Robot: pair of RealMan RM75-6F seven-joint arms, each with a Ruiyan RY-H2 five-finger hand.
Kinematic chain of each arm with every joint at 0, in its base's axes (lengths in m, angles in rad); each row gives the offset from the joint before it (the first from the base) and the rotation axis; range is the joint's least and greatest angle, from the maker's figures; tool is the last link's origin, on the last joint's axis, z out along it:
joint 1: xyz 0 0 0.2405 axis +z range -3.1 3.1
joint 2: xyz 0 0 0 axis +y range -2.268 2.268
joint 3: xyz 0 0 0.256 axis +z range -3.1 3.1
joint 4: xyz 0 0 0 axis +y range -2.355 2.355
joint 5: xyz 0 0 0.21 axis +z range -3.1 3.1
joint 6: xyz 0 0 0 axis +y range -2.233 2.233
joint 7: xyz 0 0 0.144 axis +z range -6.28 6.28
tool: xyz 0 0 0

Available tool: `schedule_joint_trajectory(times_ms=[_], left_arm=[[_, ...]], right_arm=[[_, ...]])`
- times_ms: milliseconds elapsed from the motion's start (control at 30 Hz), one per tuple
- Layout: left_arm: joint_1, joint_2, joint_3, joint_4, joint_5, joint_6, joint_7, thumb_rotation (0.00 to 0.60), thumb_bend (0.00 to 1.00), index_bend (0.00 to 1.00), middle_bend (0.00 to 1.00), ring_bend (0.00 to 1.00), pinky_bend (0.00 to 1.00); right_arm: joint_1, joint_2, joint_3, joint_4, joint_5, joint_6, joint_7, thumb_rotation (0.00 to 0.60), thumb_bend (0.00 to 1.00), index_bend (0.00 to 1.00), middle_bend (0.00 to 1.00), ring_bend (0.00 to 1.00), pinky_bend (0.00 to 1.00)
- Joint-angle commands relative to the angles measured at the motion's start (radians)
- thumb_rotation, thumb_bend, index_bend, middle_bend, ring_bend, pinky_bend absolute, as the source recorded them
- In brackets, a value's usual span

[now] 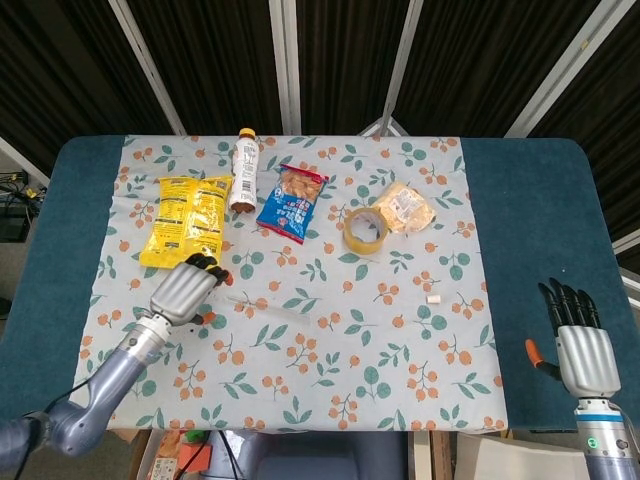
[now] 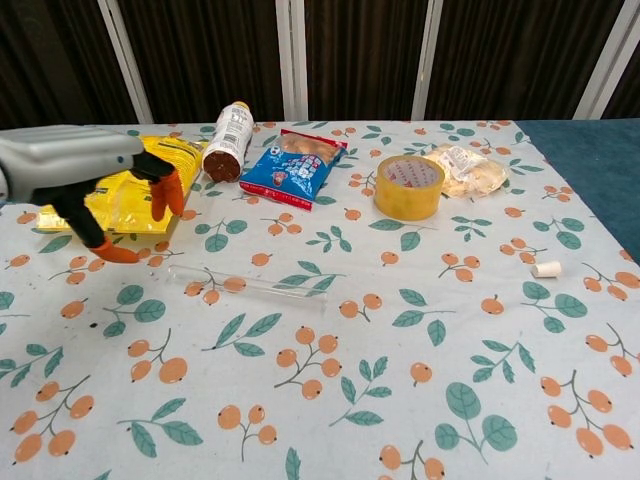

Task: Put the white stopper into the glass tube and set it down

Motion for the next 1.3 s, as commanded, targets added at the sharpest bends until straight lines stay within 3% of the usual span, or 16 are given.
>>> schedule_joint_trajectory(times_ms=[33,267,567,1300], left_arm=[[-0.062,-0.094,-0.011,0.071,-0.083,-0.016,0.078,0.600,0.27,0.40,0.41,0.22,0.20],[-0.110,-0.196,-0.001,0.141,-0.178,0.003,0.148,0.600,0.29,0.46,0.43,0.22,0.20],[-0.143,-0.260,0.017,0.186,-0.216,0.019,0.170,0.600,0.32,0.48,0.47,0.22,0.20],[-0.198,-0.320,0.048,0.248,-0.275,0.014,0.186,0.600,0.39,0.51,0.48,0.22,0.17]], right_arm=[[-0.002,0.004,0.002,-0.001,0.001,0.000,0.005,0.600,0.39,0.00,0.00,0.00,0.00],[-0.006,0.010,0.006,-0.003,0.002,-0.001,0.019,0.600,0.39,0.00,0.00,0.00,0.00],[-0.008,0.010,0.009,-0.006,0.000,-0.003,0.021,0.600,0.39,0.00,0.00,0.00,0.00],[-0.015,0.006,0.015,-0.012,-0.008,0.006,0.023,0.600,0.39,0.00,0.00,0.00,0.00]])
